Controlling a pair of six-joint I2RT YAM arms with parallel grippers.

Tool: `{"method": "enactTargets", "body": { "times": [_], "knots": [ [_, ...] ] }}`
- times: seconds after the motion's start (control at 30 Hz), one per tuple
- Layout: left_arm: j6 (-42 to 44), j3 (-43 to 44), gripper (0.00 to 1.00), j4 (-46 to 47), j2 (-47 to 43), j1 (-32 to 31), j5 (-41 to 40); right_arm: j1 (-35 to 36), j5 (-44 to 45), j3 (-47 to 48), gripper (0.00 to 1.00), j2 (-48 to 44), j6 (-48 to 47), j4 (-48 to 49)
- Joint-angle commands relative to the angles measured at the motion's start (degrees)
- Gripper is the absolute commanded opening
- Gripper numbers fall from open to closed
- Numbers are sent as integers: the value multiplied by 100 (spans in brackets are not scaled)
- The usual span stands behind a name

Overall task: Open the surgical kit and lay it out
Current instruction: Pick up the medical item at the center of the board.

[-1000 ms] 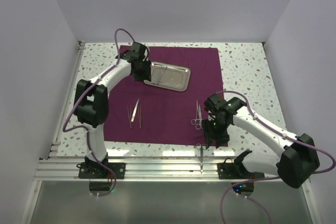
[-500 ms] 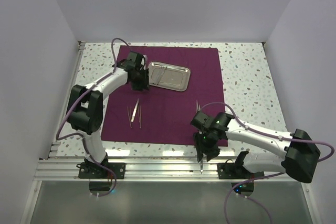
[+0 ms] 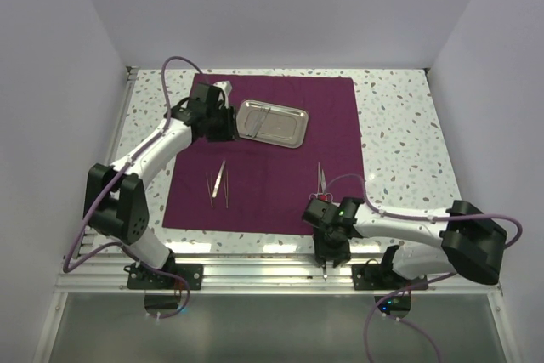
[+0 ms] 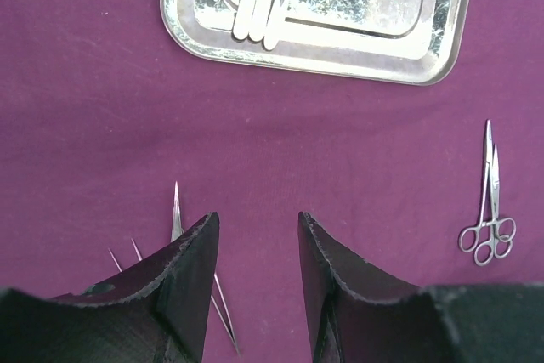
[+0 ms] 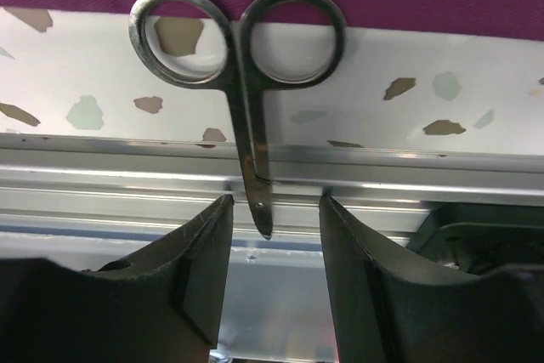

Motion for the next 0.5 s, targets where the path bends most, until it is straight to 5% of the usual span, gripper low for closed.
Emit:
{"method": "enactTargets", "body": {
  "times": [0.0, 0.23, 0.47],
  "knots": [
    [154, -57, 46, -16, -257, -16, 28, 336, 559, 253, 49, 510, 493, 705],
    [136, -74, 45, -77, -389, -16, 90, 793, 805, 307, 47, 1310, 853, 1013],
    [198, -180, 45, -156, -538, -16, 37, 864, 1147, -132, 27, 1636, 1179, 1295]
  ]
}}
